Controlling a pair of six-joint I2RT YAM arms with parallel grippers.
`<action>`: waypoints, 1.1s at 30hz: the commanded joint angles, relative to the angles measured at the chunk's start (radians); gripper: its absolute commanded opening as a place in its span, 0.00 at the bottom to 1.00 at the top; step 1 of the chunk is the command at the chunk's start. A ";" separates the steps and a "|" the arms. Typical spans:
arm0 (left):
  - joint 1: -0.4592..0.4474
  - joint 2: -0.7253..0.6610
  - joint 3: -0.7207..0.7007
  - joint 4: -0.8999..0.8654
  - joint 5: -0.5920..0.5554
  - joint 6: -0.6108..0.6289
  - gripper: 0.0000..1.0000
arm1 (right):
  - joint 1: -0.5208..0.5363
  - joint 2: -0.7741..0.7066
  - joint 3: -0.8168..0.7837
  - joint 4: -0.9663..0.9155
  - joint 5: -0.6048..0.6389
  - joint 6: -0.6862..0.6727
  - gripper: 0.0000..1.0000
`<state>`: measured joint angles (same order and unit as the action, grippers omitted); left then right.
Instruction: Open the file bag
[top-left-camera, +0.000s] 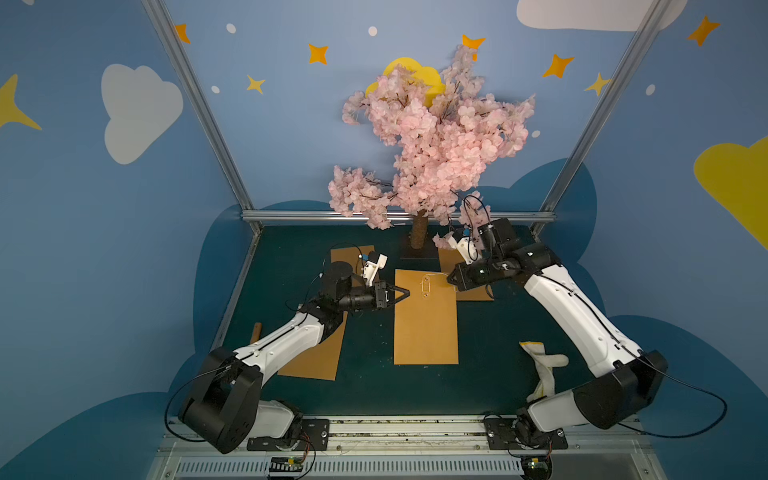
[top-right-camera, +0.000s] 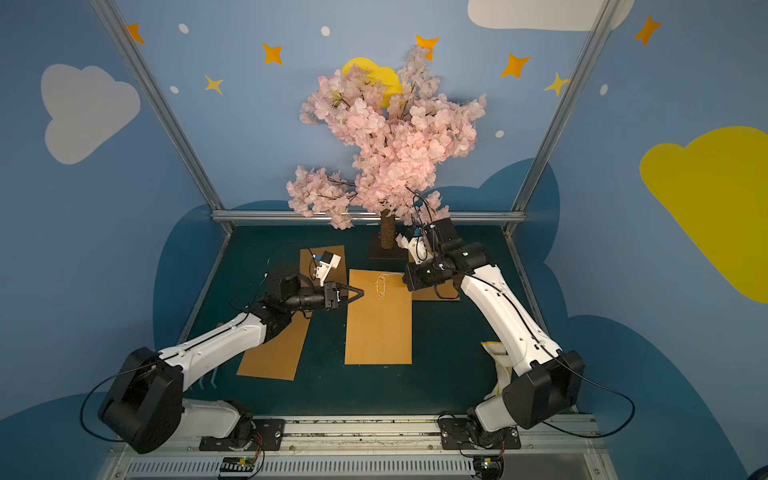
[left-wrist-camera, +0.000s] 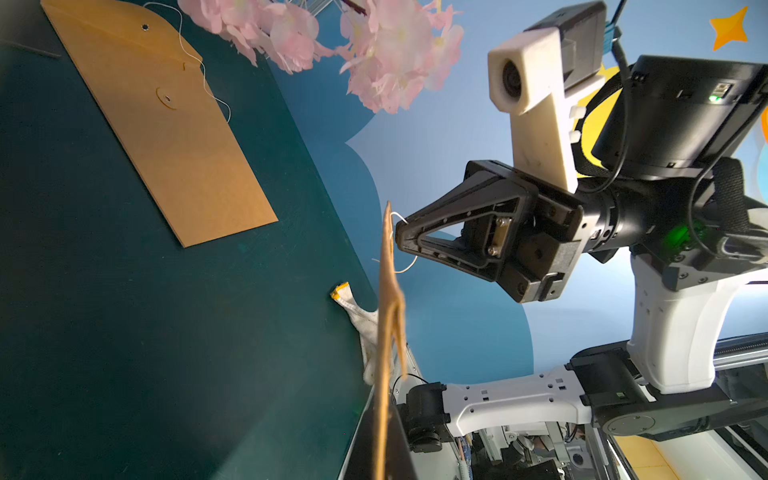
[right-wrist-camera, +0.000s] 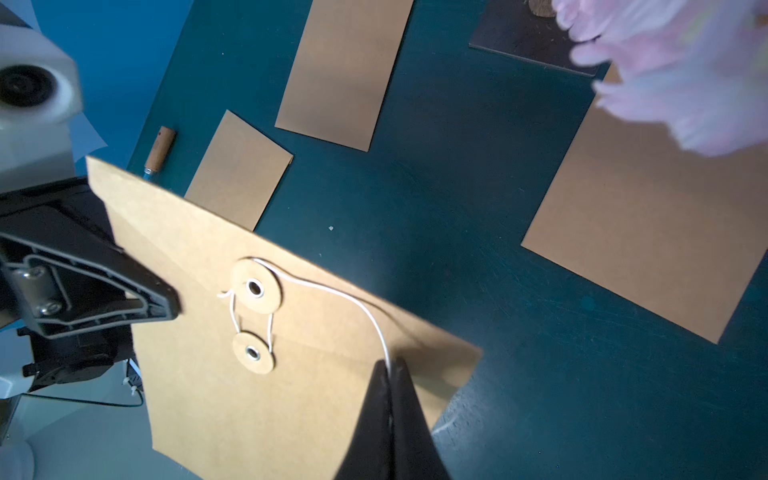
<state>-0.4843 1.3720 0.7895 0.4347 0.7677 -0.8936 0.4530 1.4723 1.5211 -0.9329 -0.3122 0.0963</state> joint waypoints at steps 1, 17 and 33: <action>0.002 -0.025 -0.004 0.020 0.013 0.010 0.02 | -0.004 -0.005 0.038 0.038 -0.031 0.022 0.00; 0.000 -0.008 0.002 0.036 -0.022 0.004 0.03 | 0.111 0.112 0.193 0.161 -0.283 0.099 0.00; 0.065 0.087 0.106 0.131 -0.084 -0.110 0.02 | 0.217 -0.048 -0.007 0.159 -0.296 0.117 0.00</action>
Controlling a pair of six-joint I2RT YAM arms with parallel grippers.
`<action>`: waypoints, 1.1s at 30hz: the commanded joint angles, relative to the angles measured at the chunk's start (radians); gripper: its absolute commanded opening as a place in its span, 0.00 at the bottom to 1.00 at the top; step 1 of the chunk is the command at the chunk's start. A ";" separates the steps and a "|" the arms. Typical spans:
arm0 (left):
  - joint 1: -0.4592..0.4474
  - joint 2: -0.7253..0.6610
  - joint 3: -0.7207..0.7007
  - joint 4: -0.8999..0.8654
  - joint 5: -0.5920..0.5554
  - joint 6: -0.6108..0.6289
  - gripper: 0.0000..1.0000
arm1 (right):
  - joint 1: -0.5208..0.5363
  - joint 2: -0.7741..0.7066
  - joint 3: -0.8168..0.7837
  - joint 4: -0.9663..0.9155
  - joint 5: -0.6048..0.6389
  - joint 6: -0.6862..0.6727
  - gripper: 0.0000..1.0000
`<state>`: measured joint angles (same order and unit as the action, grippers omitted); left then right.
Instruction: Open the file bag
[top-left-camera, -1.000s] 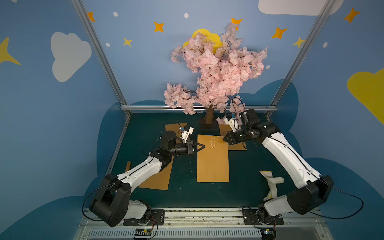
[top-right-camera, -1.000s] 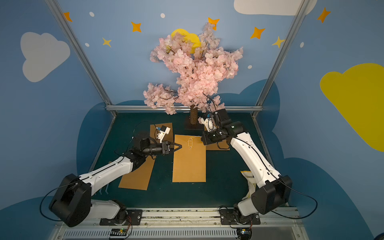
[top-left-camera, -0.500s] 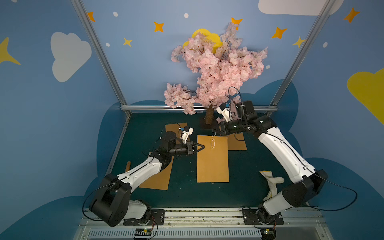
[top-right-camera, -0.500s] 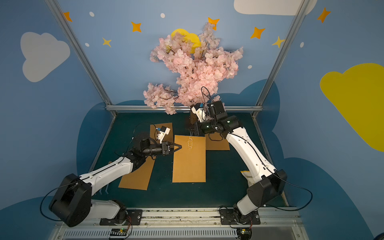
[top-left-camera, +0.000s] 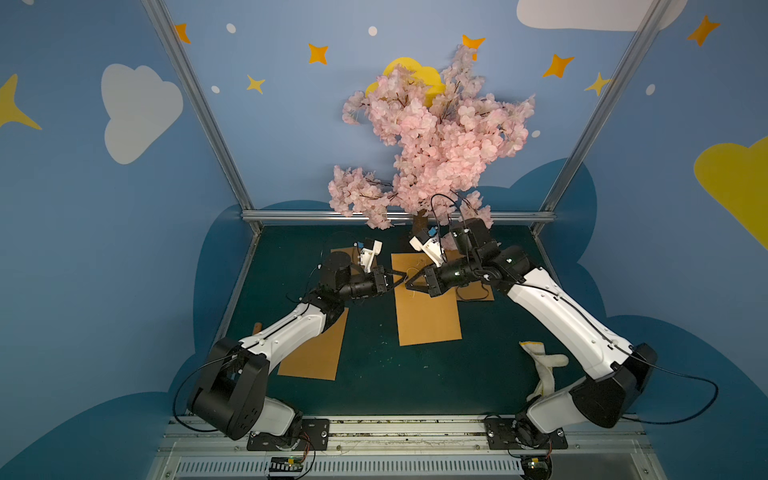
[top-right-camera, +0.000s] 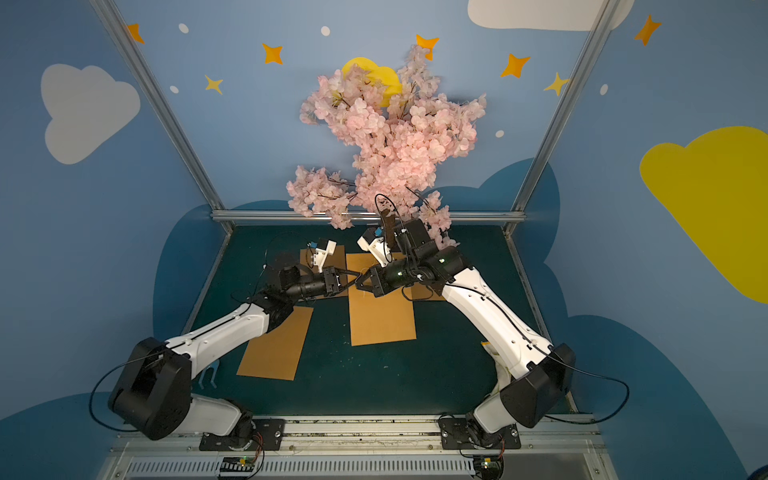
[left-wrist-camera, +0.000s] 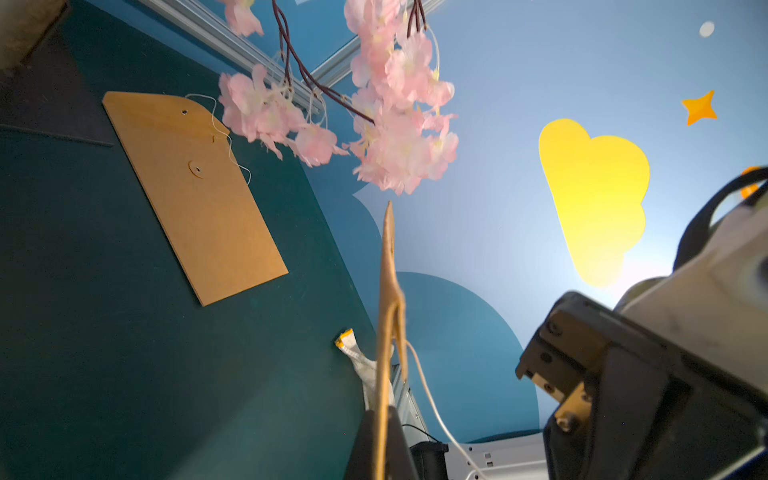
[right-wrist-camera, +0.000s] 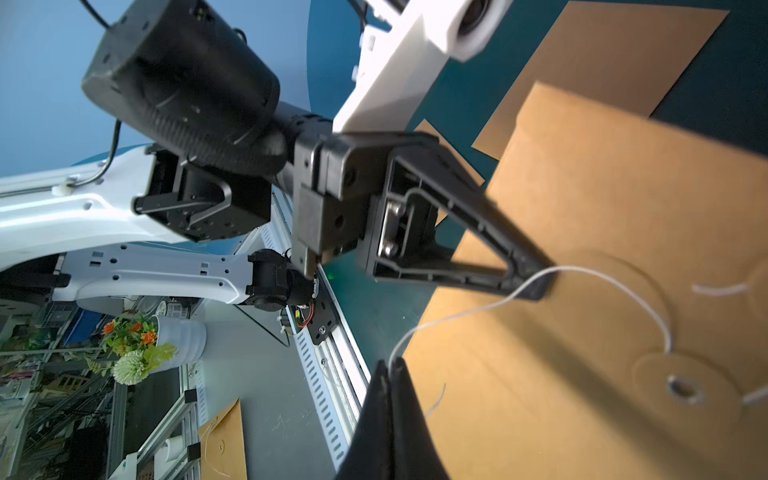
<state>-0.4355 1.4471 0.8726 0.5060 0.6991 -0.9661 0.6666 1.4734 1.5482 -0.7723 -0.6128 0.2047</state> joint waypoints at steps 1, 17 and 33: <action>0.023 0.014 0.024 0.072 -0.021 -0.046 0.02 | 0.004 -0.064 -0.056 -0.003 0.009 0.010 0.00; 0.071 -0.008 0.008 0.127 -0.005 -0.086 0.03 | -0.250 -0.258 -0.244 -0.078 0.024 -0.019 0.00; 0.083 -0.061 -0.041 0.131 0.018 -0.085 0.03 | -0.398 -0.201 -0.179 -0.117 0.047 -0.051 0.00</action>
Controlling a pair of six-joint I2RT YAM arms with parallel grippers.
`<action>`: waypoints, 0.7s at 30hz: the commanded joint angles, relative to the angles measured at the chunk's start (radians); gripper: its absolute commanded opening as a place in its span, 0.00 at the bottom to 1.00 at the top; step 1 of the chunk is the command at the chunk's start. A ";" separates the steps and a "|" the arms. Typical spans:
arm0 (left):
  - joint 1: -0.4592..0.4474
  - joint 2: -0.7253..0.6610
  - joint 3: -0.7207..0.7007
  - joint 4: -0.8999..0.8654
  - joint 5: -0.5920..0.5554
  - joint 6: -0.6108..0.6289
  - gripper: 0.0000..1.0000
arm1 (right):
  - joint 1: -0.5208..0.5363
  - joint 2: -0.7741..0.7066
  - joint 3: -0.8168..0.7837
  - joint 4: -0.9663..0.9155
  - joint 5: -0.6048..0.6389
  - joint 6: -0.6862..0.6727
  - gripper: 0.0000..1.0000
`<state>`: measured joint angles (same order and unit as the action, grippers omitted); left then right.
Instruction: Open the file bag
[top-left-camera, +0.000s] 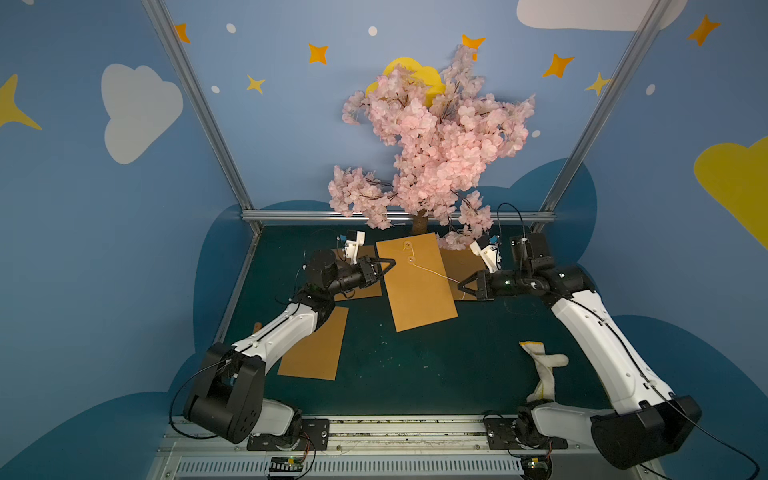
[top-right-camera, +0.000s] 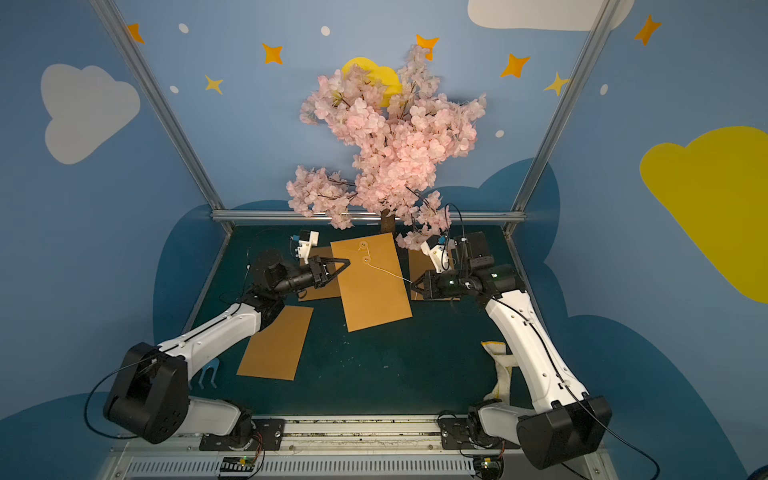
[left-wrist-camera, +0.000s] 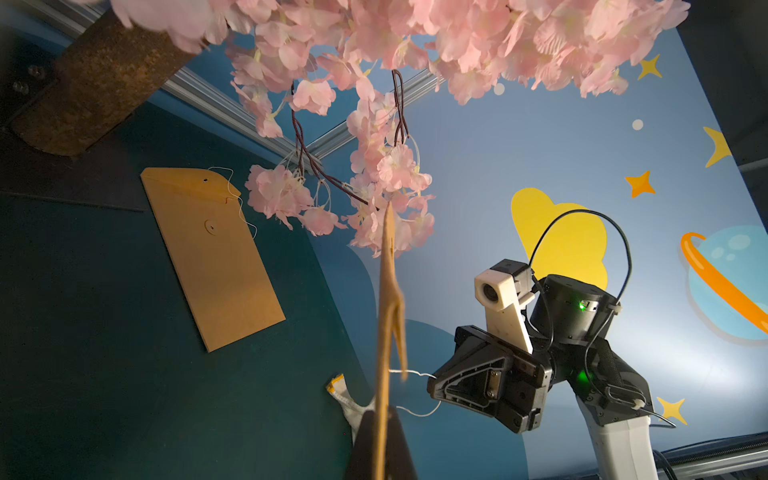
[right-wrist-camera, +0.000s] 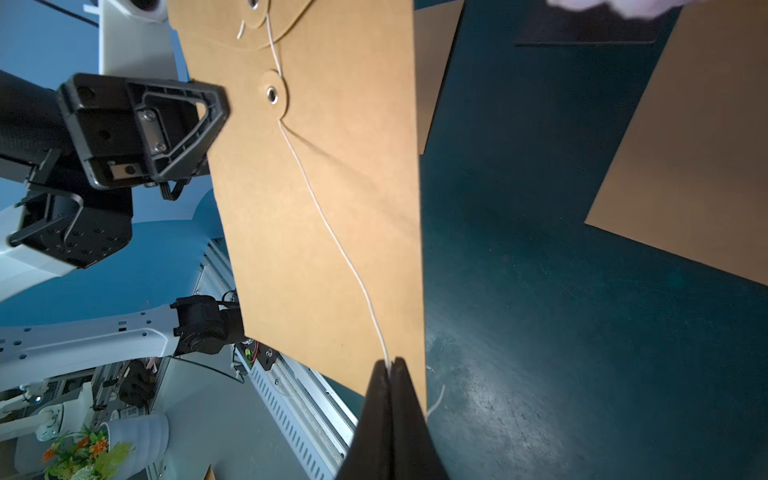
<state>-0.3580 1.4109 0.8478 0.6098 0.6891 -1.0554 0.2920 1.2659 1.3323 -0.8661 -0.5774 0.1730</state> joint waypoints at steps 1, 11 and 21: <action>0.005 -0.029 -0.023 0.024 0.036 0.007 0.02 | -0.034 0.011 0.044 -0.019 0.008 -0.017 0.00; 0.002 -0.079 -0.107 -0.013 0.083 0.048 0.03 | -0.082 0.064 0.135 -0.005 -0.011 0.000 0.00; -0.007 -0.115 -0.171 -0.064 0.096 0.100 0.03 | -0.083 0.115 0.233 -0.026 -0.015 -0.004 0.00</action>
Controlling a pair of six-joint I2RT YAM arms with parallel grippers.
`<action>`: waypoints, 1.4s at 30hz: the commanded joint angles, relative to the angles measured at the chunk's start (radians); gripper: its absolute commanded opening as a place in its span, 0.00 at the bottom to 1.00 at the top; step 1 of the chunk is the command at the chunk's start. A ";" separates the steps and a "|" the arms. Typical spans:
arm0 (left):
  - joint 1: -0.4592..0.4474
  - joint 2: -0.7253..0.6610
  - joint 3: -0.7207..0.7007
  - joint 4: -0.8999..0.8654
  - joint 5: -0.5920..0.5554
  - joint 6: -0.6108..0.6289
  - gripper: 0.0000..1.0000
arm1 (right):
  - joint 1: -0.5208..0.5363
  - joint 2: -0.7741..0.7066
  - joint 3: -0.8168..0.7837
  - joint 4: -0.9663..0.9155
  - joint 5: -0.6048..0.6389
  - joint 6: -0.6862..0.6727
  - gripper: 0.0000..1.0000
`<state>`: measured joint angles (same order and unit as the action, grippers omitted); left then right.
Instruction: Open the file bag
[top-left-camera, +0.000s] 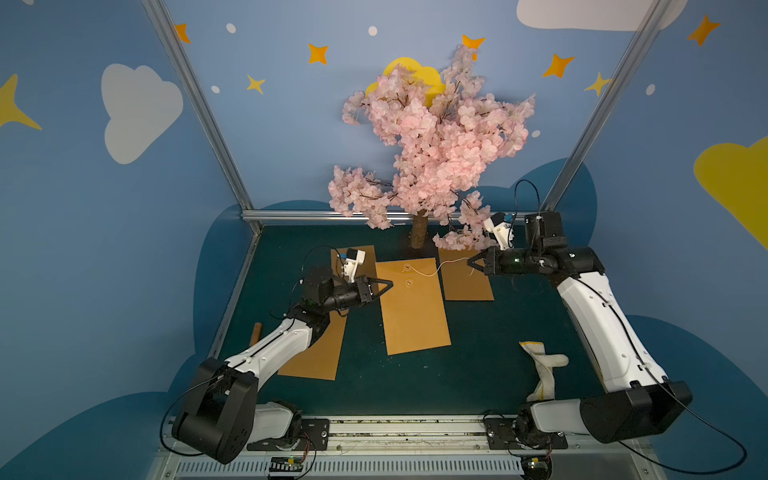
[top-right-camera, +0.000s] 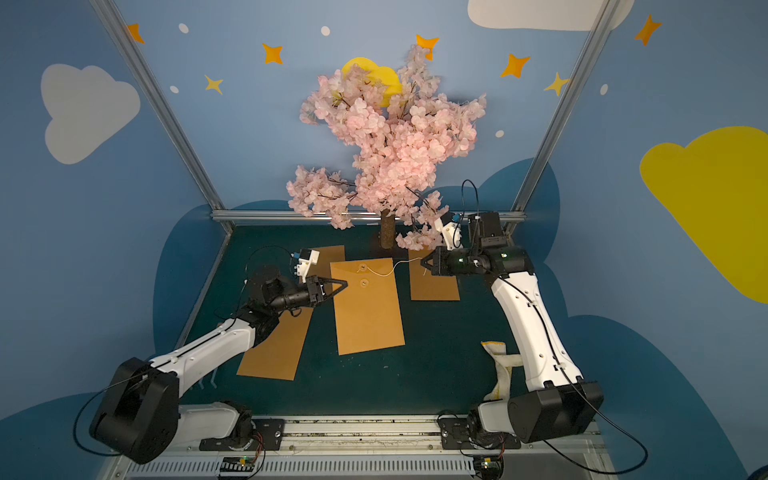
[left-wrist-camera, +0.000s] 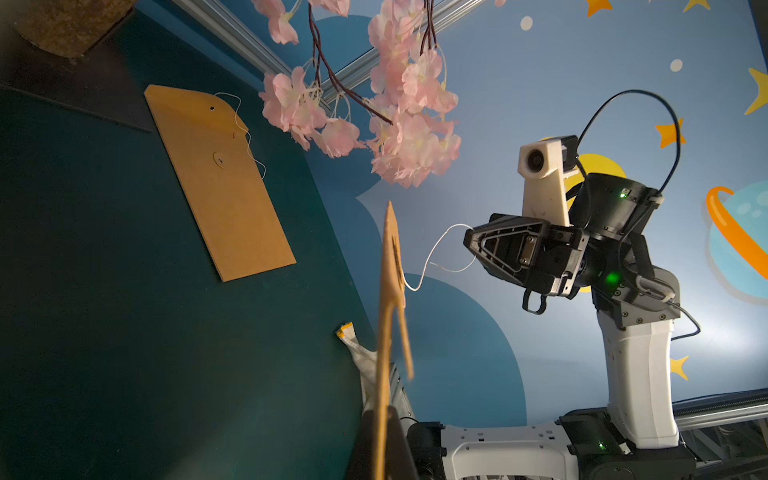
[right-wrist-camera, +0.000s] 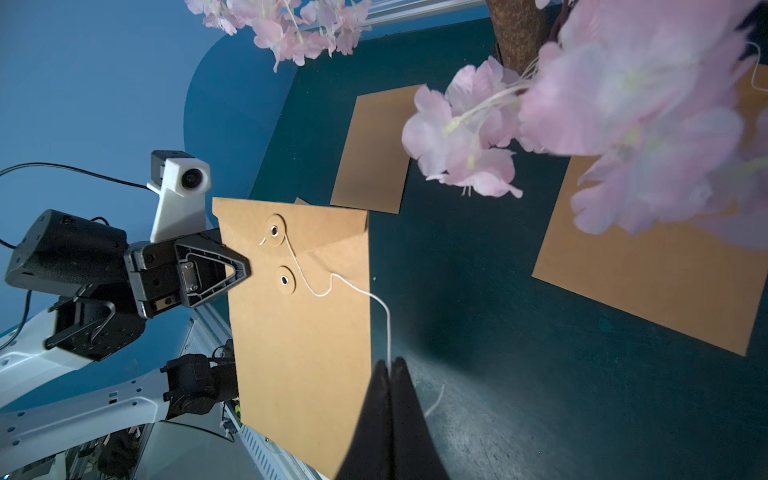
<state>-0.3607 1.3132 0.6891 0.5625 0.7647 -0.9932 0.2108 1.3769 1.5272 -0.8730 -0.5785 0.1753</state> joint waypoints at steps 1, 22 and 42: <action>-0.004 -0.017 -0.014 -0.023 0.021 0.043 0.03 | -0.002 0.004 0.045 -0.022 -0.012 -0.009 0.00; -0.016 -0.037 -0.004 -0.133 0.051 0.127 0.03 | -0.005 -0.031 -0.013 0.021 -0.058 -0.019 0.28; -0.032 -0.018 0.005 0.042 0.094 -0.004 0.02 | 0.106 -0.051 -0.286 0.279 -0.089 0.093 0.41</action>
<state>-0.3874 1.2964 0.6888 0.5491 0.8410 -0.9775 0.2932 1.3144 1.2503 -0.6731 -0.6483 0.2356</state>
